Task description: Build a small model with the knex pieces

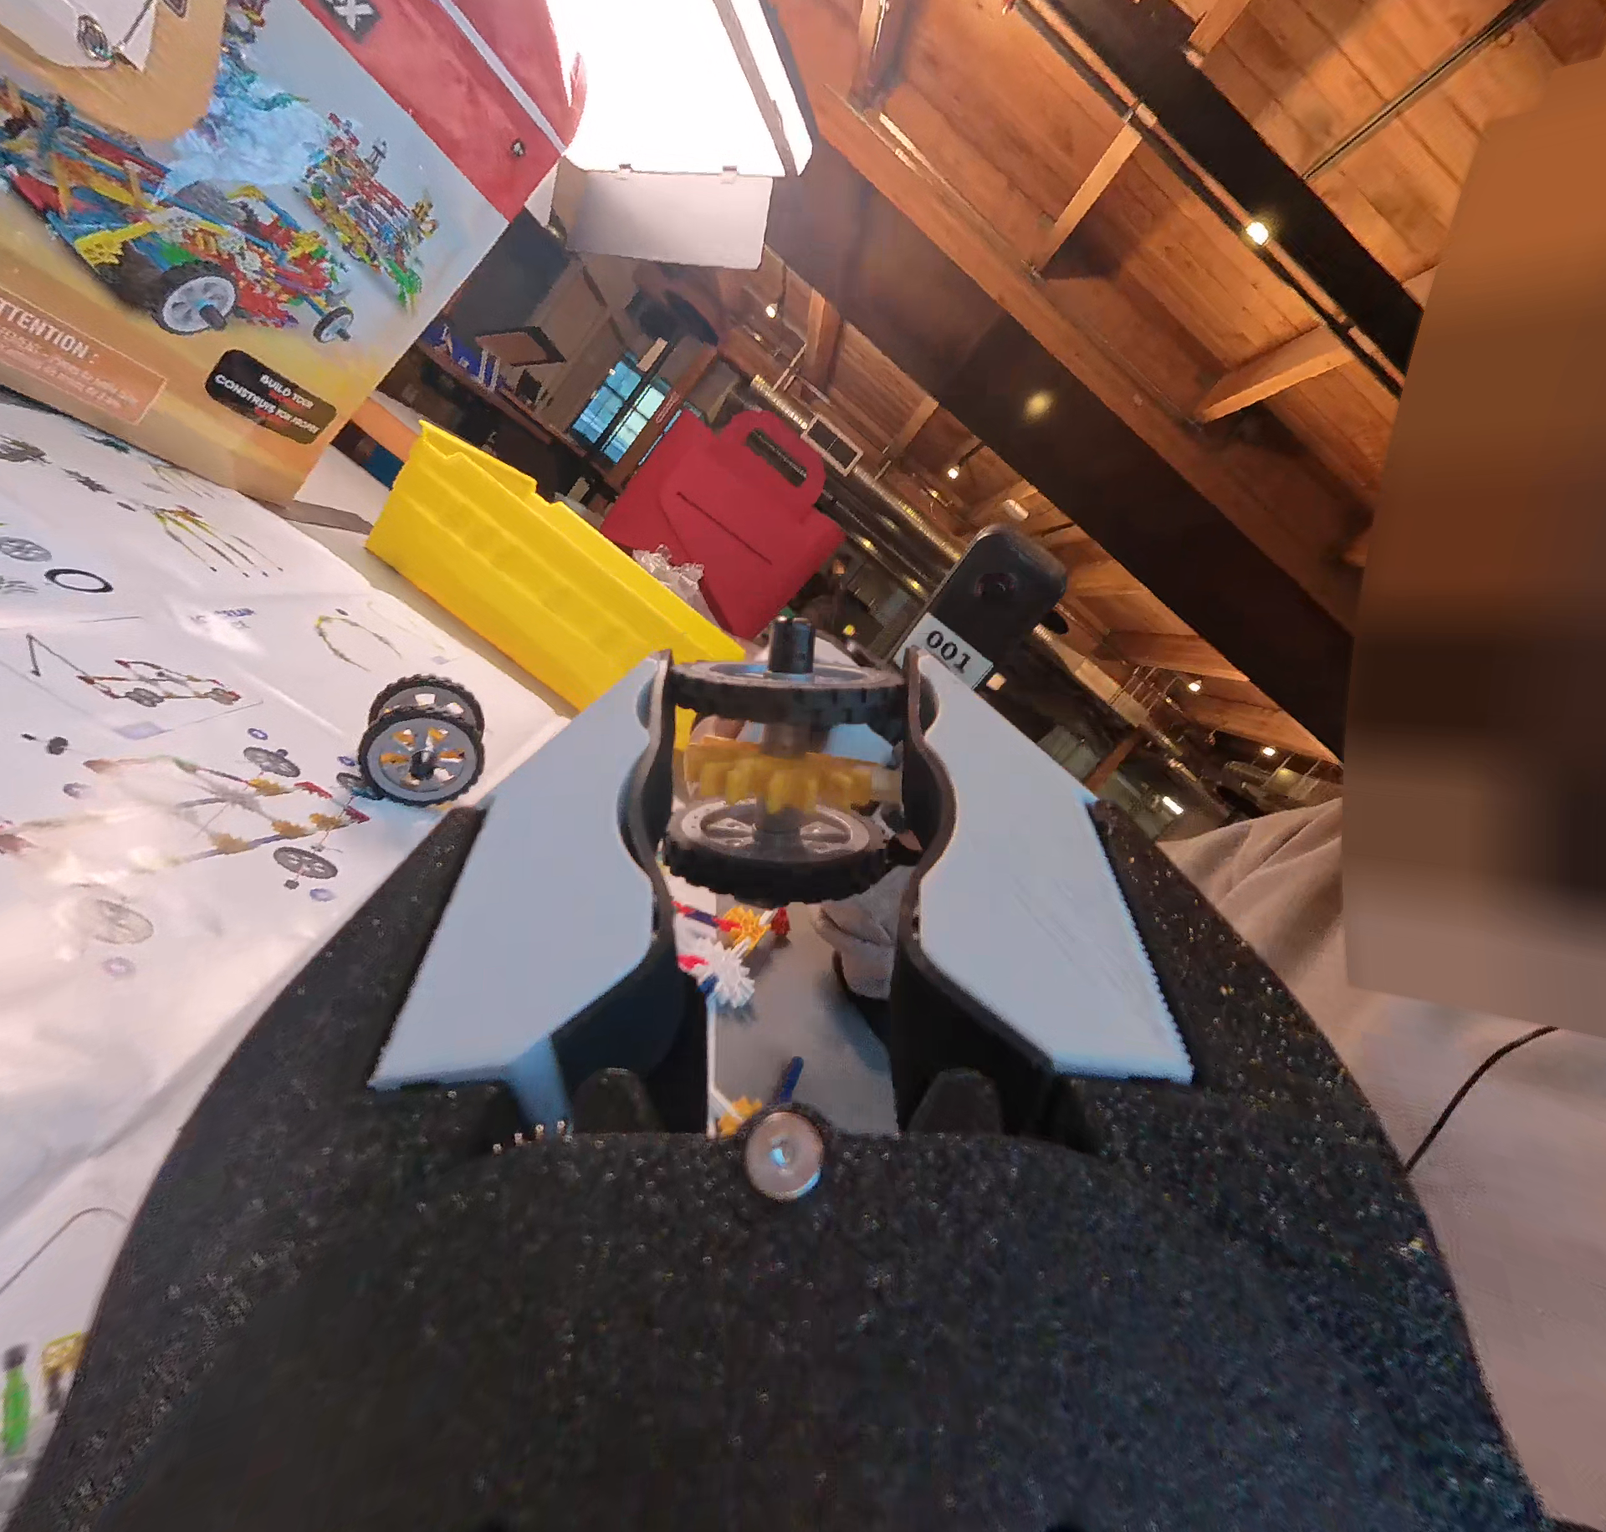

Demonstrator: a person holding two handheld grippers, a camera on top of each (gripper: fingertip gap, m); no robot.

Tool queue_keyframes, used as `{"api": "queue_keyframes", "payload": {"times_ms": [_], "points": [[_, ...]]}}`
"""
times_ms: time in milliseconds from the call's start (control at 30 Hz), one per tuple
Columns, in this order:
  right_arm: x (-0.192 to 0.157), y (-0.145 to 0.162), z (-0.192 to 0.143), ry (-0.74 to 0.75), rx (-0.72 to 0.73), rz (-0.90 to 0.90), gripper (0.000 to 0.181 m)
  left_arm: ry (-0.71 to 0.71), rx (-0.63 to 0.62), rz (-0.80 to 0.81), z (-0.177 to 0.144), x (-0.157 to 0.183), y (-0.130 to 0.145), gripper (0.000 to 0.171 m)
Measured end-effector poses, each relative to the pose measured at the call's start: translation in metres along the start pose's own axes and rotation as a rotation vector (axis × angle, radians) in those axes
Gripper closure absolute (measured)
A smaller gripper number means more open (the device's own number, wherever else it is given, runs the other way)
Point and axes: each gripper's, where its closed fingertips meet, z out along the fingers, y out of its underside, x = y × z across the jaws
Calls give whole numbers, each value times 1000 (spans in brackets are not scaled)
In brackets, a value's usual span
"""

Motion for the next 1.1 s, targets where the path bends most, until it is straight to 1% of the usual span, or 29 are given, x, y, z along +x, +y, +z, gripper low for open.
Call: {"api": "queue_keyframes", "payload": {"times_ms": [33,67,100,133,200,233,267,300,367,433,467,500,533,567,633,733,767,800,833,867,900,933,967,1000,1067,1100], "points": [[4,8,1,14,-34,-3,130,-29,-34,22,-1,-5,3,122],[8,16,2,23,-76,-5,125,-77,-79,55,-2,-13,6,122],[13,23,2,33,-106,-6,121,-146,-146,102,-4,-25,12,122],[18,30,1,48,-132,-4,118,-238,-242,170,-8,-39,20,122],[31,40,-4,75,-176,-4,118,-468,-467,365,-22,-76,32,122],[40,43,-8,101,-197,-7,119,-560,-585,439,-30,-92,36,122],[51,46,-14,144,-221,-18,122,-628,-675,482,-34,-105,37,122],[63,49,-21,187,-243,-32,124,-675,-719,500,-34,-116,34,122],[85,54,-35,263,-275,-30,126,-707,-779,461,-25,-132,31,122],[101,63,-48,305,-298,11,125,-719,-894,386,-20,-149,42,122],[107,67,-54,320,-297,35,125,-735,-936,386,-19,-159,45,121],[112,70,-60,333,-292,55,125,-747,-964,389,-19,-166,47,120],[116,73,-64,337,-292,79,123,-740,-980,381,-19,-169,50,113],[118,77,-67,334,-297,104,120,-715,-967,375,-17,-166,50,109],[121,77,-71,332,-291,122,117,-673,-879,390,-13,-151,34,105],[116,72,-68,305,-282,117,110,-609,-738,468,-14,-109,-3,105],[111,71,-66,288,-283,107,108,-588,-708,493,-18,-93,-11,106],[106,70,-63,273,-294,91,107,-553,-708,508,-23,-78,-13,108],[102,71,-61,266,-311,68,108,-512,-733,509,-31,-65,-7,109],[99,71,-59,261,-326,34,117,-482,-763,499,-41,-55,2,109],[94,70,-58,249,-335,-13,144,-444,-791,487,-51,-46,14,111],[87,67,-56,226,-334,-61,176,-386,-819,473,-60,-36,28,115],[77,65,-53,179,-334,-82,181,-322,-842,467,-68,-26,44,115],[65,65,-49,123,-344,-73,181,-271,-861,479,-76,-18,57,116],[43,65,-39,30,-353,-68,181,-223,-908,560,-89,-10,78,124],[33,65,-33,3,-353,-83,172,-232,-934,610,-92,-11,85,126]]}}
